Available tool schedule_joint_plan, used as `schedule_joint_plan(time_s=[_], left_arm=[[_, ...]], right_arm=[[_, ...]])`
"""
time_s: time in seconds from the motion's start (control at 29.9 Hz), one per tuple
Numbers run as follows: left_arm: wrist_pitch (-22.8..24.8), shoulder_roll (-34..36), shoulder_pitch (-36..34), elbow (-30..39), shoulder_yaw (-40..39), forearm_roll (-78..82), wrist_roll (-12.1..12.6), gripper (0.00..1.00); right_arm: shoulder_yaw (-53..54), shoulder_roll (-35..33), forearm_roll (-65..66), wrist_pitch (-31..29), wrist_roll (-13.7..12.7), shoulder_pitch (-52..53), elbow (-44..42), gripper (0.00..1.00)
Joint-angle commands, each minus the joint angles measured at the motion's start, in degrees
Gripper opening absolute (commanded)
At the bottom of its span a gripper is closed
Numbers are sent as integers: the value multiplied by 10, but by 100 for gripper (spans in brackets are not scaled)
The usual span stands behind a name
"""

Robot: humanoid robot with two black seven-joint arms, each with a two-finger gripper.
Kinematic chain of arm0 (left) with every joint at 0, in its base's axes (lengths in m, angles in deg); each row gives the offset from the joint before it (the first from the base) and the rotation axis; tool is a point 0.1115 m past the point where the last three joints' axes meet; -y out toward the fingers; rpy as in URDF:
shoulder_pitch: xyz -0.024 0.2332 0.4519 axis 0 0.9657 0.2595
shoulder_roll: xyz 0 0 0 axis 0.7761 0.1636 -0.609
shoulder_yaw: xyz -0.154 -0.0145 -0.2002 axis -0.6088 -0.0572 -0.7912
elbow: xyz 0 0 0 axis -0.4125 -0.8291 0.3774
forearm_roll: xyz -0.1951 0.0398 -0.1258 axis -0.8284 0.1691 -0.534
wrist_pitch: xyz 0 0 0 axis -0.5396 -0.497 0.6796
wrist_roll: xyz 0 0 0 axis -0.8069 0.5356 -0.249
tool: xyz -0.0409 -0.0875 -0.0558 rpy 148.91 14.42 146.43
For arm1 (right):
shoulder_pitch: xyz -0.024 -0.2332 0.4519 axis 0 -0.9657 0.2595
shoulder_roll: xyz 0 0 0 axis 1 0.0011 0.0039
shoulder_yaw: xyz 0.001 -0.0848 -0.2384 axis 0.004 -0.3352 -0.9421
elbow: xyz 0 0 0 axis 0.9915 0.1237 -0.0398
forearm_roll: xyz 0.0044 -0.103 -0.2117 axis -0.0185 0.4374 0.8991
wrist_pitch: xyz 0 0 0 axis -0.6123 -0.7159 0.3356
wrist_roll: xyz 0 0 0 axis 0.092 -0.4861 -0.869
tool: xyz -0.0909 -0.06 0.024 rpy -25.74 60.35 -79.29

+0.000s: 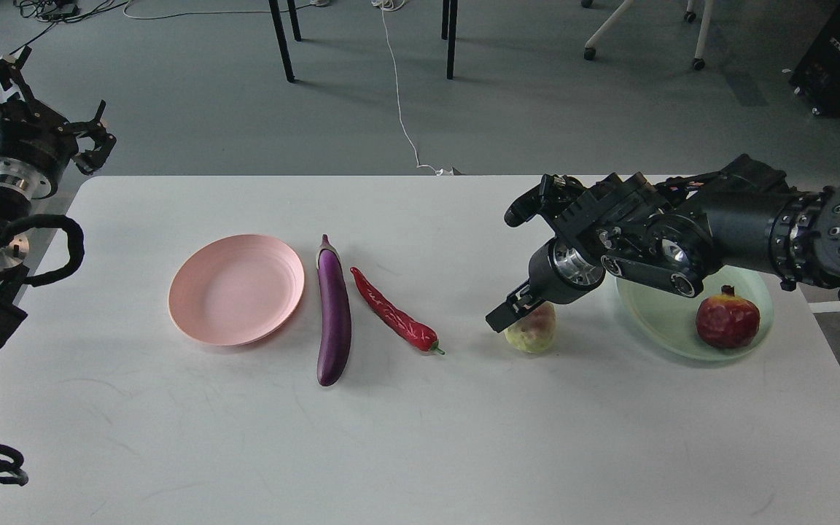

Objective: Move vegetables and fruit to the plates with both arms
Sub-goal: 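Reach the right gripper to the pale green fruit and grasp it, then place the pale fruit on the green plate and withdraw right gripper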

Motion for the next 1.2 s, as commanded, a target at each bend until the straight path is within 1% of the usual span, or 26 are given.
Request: schedule_joint_plan(time_s=[0.0,0.03,0.13,0.23,0.3,0.43,0.53,0.7,0.84,0.87,0.94,1.07,1.14,1.17], left_arm=[[0,2,1,0,0,0,0,98],[0,2,2,0,0,-1,0,98],[0,1,3,0,-1,-1,-1,98],[0,2,3,0,-1,-1,-1,98],[0,3,4,0,-1,-1,-1,98],[0,9,4,0,-1,0,-1,98],[0,9,4,0,-1,0,0,98],[0,7,3,4,0,0,0,98],[0,1,3,6,0,0,0,98],[0,1,3,6,0,0,0,98],[0,0,3,6,0,0,0,98],[0,0,3,6,0,0,0,98],[0,2,3,6,-1,0,-3,98],[0,3,3,6,-1,0,-4,98]], right_arm=[[-16,0,1,1,0,-2,-2,87],[-16,0,1,1,0,-2,-1,86],[-15,1,1,1,0,-5,-1,75],[-15,0,1,1,0,1,6,60],[-12,-9,1,1,0,9,6,55],[24,-67,-2,3,-1,40,1,54],[37,-114,2,3,-1,39,-4,54],[34,-178,2,5,-3,3,-26,56],[33,-197,2,35,-3,-41,-46,56],[33,-198,2,39,-3,-46,-47,56],[33,-204,2,46,-3,-58,-56,62],[35,-205,1,54,-3,-69,-70,81],[36,-205,0,54,-3,-69,-67,94],[36,-206,-1,54,-3,-68,-66,96]])
